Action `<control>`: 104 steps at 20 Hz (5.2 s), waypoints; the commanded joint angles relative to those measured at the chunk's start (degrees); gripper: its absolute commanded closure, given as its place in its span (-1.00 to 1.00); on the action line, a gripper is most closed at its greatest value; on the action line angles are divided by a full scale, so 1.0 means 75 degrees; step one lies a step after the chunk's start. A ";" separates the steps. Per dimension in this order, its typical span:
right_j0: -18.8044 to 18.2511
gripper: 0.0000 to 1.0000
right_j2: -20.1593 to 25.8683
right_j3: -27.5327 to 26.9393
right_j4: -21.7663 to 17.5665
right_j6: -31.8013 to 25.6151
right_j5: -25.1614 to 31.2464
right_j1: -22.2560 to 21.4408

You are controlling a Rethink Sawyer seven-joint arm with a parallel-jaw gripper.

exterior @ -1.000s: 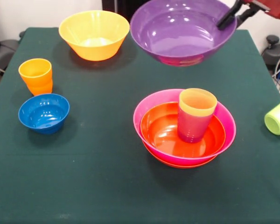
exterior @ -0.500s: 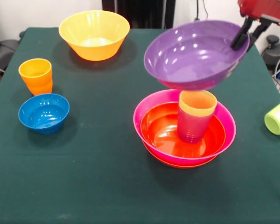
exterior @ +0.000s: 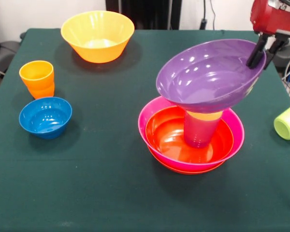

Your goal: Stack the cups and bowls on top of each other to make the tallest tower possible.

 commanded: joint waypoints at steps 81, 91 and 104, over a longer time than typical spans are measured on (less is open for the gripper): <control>0.0886 1.00 -0.1186 -0.1765 -0.1623 0.1817 0.1310 0.1615; 0.0941 1.00 -0.1314 -0.1934 -0.1625 0.1928 0.1371 0.1762; 0.0883 1.00 -0.1109 -0.2026 -0.1195 0.1751 0.1351 0.1722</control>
